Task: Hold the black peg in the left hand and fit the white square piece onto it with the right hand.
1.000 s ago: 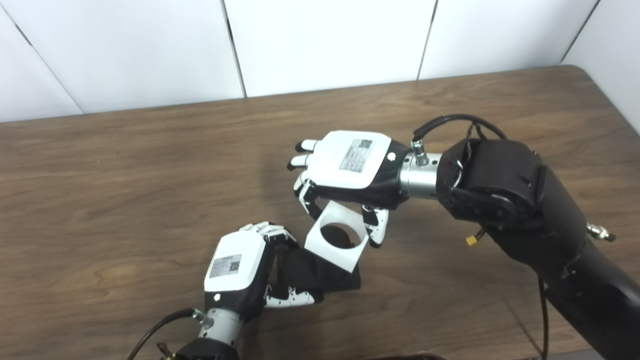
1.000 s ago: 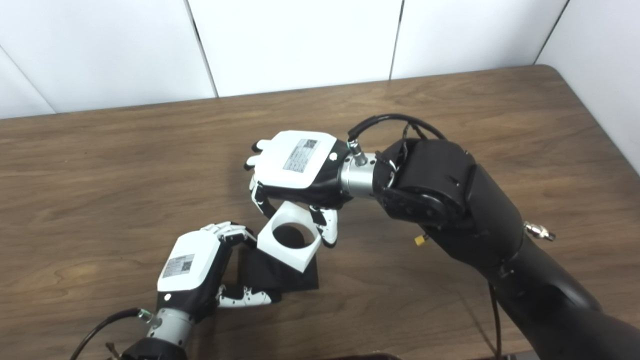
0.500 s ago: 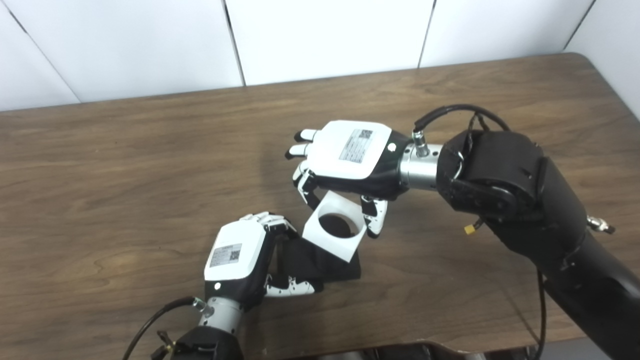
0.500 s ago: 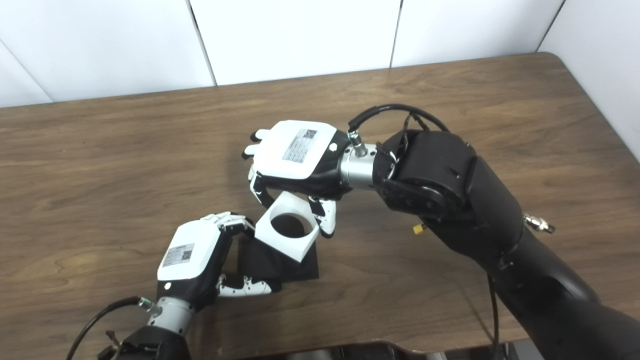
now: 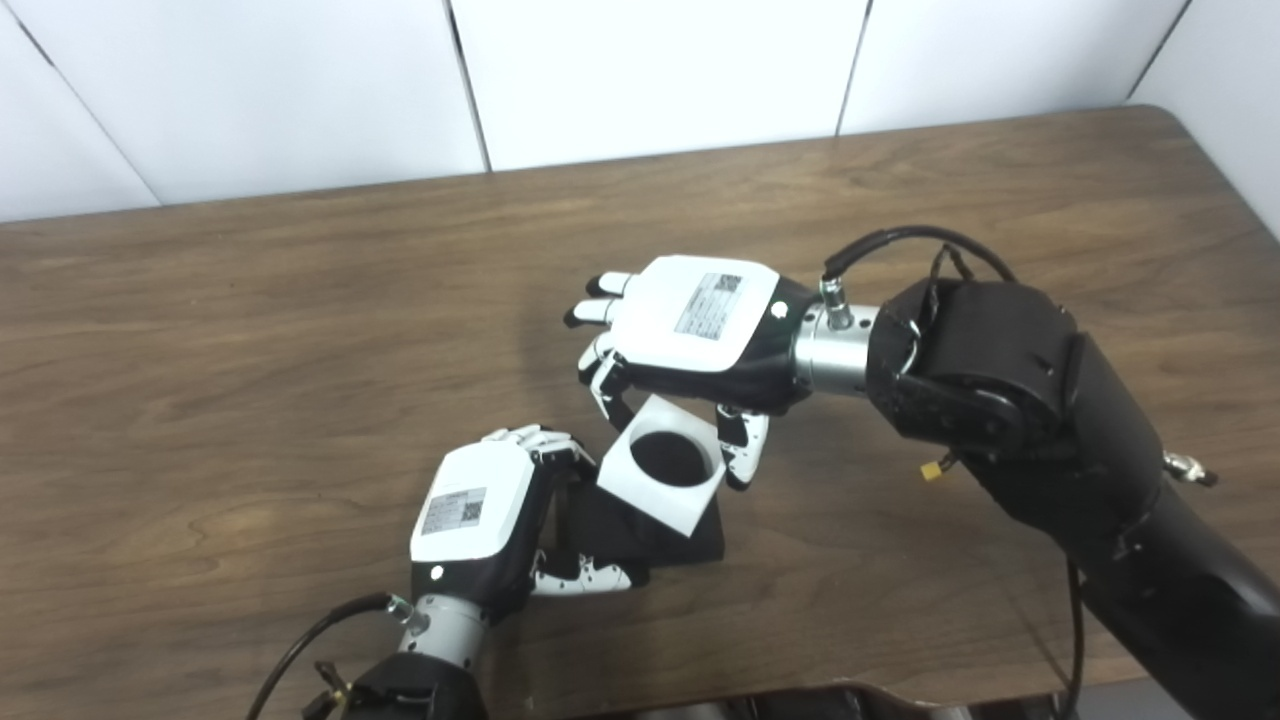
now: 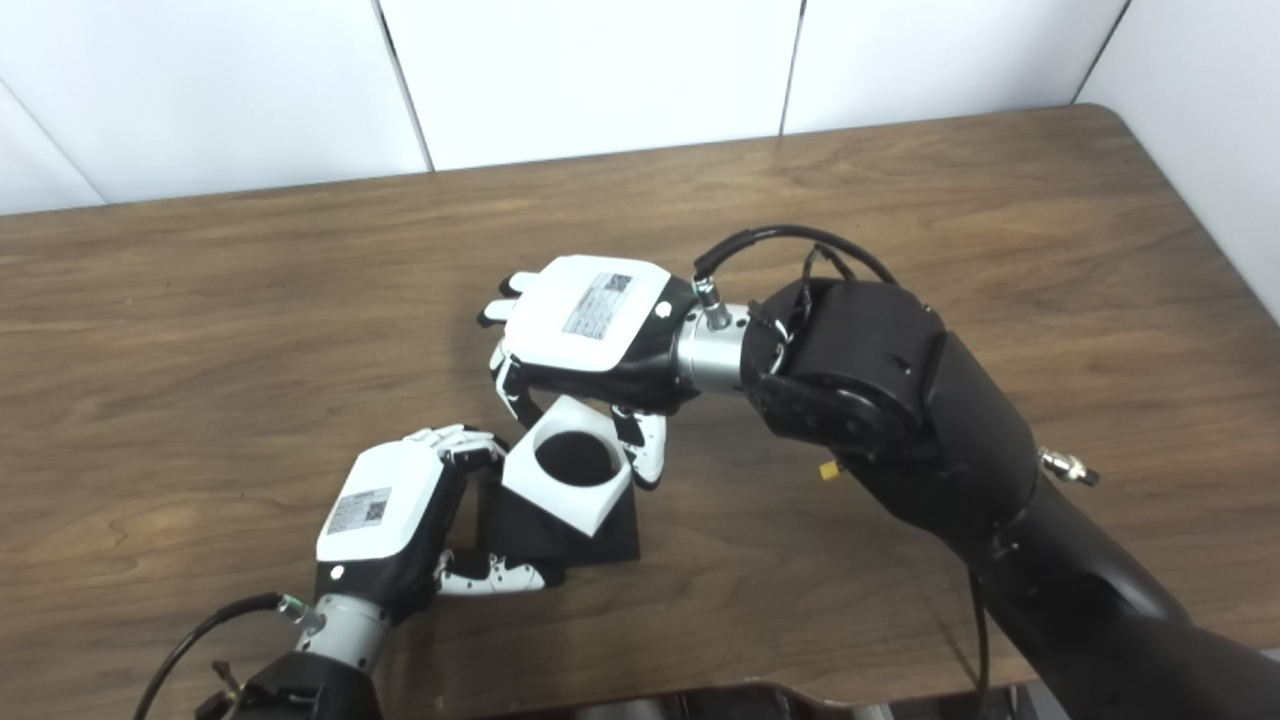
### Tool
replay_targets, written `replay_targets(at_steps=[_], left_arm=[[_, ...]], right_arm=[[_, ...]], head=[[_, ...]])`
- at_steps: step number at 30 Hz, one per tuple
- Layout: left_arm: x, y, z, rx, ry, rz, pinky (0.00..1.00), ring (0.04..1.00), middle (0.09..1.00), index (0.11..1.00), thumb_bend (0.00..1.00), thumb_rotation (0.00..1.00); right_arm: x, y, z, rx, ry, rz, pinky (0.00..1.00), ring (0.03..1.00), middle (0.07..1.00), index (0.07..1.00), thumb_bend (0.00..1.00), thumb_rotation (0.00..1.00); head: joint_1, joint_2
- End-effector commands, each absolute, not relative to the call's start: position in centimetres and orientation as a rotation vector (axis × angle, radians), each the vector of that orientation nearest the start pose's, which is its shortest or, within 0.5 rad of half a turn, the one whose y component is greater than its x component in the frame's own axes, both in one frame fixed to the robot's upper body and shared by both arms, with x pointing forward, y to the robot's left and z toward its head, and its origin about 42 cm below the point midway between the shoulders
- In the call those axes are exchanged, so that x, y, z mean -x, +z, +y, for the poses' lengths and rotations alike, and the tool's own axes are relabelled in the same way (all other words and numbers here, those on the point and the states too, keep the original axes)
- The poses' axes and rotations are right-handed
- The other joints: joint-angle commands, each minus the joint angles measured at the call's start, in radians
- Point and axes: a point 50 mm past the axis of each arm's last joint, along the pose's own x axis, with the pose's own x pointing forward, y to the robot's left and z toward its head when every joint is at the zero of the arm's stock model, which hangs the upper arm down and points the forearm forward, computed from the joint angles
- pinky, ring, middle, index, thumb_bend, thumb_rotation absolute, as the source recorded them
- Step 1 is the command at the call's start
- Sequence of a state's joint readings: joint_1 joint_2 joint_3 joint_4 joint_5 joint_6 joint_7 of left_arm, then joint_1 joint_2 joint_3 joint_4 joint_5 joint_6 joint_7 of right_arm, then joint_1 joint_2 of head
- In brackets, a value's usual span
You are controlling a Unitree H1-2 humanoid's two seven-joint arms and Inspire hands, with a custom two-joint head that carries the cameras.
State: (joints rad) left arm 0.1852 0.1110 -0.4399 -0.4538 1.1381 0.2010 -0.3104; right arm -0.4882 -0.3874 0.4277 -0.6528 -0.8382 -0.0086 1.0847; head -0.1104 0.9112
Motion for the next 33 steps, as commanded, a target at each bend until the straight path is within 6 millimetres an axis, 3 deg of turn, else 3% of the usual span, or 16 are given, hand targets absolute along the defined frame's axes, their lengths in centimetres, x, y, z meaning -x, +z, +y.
replay_targets(at_steps=[1, 31, 32, 33], left_arm=[[-19.5, 15.0, 13.3, -1.129, -0.399, -0.097, 0.87, 0.836, 0.751, 0.485, 0.52, 0.05], [-19.5, 15.5, 12.9, -1.133, -0.402, -0.093, 0.88, 0.84, 0.755, 0.486, 0.52, 0.05], [-19.6, 15.5, 12.9, -1.134, -0.402, -0.092, 0.88, 0.841, 0.756, 0.486, 0.52, 0.05], [-19.6, 15.5, 12.8, -1.136, -0.403, -0.092, 0.88, 0.841, 0.755, 0.486, 0.52, 0.05]], right_arm=[[-28.1, 32.1, -14.0, 1.631, 0.903, -0.632, 1.0, 0.954, 0.811, 0.482, 0.53, 0.14], [-27.9, 30.5, -13.6, 1.692, 0.96, -0.552, 1.0, 0.901, 0.793, 0.489, 0.53, 0.14], [-27.9, 30.5, -13.6, 1.703, 0.965, -0.54, 1.0, 0.905, 0.797, 0.546, 0.74, 0.18], [-28.0, 30.4, -13.6, 1.711, 0.97, -0.529, 1.0, 0.913, 0.805, 0.586, 0.87, 0.23]], head=[[0.0, 0.001], [0.009, 0.01], [0.009, 0.01], [0.009, 0.01]])
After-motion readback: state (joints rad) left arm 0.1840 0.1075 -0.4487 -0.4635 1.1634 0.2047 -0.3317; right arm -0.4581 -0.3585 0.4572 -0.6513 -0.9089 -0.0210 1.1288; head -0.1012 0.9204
